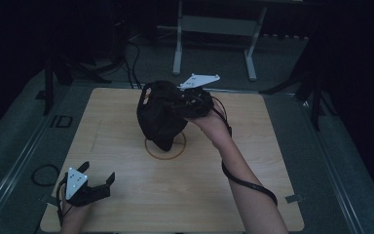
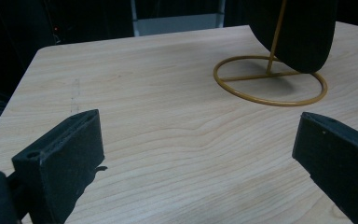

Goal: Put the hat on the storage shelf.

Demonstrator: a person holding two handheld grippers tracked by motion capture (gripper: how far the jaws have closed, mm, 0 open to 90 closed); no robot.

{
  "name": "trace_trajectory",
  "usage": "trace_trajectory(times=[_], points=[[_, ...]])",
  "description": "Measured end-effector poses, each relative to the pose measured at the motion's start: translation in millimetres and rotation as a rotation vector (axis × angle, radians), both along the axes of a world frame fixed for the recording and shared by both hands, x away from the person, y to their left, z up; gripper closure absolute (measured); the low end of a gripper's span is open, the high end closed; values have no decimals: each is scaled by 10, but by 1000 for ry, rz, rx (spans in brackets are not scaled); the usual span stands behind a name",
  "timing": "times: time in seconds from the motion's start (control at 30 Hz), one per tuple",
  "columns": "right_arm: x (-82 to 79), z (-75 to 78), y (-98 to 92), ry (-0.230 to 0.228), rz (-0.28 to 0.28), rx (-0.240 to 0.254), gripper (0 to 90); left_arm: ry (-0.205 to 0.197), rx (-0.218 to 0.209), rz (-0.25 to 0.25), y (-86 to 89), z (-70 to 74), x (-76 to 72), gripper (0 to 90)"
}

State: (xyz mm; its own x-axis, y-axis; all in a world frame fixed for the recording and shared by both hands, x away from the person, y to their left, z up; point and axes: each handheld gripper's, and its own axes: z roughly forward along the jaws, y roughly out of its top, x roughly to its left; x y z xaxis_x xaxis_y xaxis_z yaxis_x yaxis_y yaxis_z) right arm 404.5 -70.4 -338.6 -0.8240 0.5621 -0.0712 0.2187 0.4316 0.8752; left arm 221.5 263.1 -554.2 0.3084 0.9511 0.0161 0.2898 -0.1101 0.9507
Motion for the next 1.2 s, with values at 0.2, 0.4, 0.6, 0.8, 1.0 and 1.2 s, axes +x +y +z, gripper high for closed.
trace_trajectory(times=[0.2, 0.4, 0.6, 0.8, 1.0, 1.2], points=[[-16, 1, -96, 12, 1, 36, 290, 2, -4, -3, -2, -6, 9, 24], [-15, -47, -215, 15, 6, 50, 157, 6, -8, -2, -2, -10, 6, 24], [-33, -106, -304, 13, 14, 51, 136, 6, -10, -3, -5, -11, 7, 24], [-48, -164, -397, -14, 0, 42, 135, 6, -11, 0, 0, -12, 4, 24], [-51, -231, -469, -12, -11, 32, 135, 3, -8, 1, -2, -10, 0, 24], [-79, -296, -525, -9, -12, 27, 136, 3, -12, 2, 2, -13, -4, 24]])
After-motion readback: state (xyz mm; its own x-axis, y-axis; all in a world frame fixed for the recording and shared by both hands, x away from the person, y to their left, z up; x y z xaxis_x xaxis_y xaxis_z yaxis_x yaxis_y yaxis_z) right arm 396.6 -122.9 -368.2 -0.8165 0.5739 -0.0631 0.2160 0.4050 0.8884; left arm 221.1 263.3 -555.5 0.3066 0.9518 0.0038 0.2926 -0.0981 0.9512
